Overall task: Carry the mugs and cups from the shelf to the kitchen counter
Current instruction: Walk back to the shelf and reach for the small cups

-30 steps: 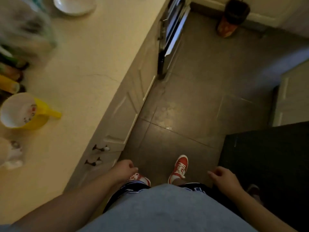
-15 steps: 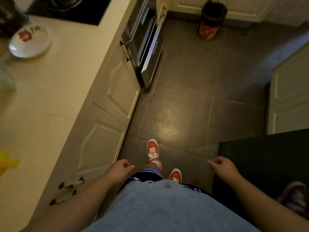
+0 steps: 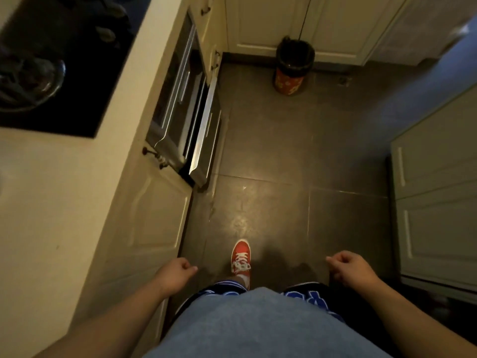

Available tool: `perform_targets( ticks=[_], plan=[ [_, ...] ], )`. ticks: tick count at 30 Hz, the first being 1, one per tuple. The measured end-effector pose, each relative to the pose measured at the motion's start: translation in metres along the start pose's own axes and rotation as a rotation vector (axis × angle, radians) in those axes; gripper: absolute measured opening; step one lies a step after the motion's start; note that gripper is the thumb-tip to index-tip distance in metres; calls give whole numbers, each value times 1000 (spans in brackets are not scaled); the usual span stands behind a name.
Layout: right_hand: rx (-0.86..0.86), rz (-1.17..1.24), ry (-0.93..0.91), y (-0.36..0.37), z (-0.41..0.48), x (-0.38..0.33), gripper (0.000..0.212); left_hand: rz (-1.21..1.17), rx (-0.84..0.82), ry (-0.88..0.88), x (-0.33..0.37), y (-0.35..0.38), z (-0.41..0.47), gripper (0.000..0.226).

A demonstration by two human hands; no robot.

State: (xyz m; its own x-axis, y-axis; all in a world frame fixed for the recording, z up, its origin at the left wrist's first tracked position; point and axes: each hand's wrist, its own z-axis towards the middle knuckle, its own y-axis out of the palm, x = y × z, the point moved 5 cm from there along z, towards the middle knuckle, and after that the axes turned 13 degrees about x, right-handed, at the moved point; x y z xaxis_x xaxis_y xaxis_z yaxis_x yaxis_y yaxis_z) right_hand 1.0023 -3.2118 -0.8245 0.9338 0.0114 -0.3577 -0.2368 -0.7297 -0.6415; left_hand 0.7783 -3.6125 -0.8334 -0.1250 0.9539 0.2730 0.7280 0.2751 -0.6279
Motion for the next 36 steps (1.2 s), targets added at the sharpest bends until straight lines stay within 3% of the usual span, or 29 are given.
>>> perform_targets(
  ticks=[8,15,20,25,31,36],
  plan=[
    [120,71,269,-57,36,24,23,7,-26,251,211,-50,92,21],
    [56,108,403,-96,108,19,25,77,-133,398,377,-41,129,17],
    [7,56,355,-148,180,-36,24,147,-144,322,429,-60,150,16],
    [28,51,194,-200,262,-125,21,165,-57,211,442,-94,183,18],
    [58,60,51,-243,363,-233,25,147,-81,81,471,-116,240,17],
    [88,56,61,-268,421,-290,25,155,-86,145,540,-141,316,12]
  ],
)
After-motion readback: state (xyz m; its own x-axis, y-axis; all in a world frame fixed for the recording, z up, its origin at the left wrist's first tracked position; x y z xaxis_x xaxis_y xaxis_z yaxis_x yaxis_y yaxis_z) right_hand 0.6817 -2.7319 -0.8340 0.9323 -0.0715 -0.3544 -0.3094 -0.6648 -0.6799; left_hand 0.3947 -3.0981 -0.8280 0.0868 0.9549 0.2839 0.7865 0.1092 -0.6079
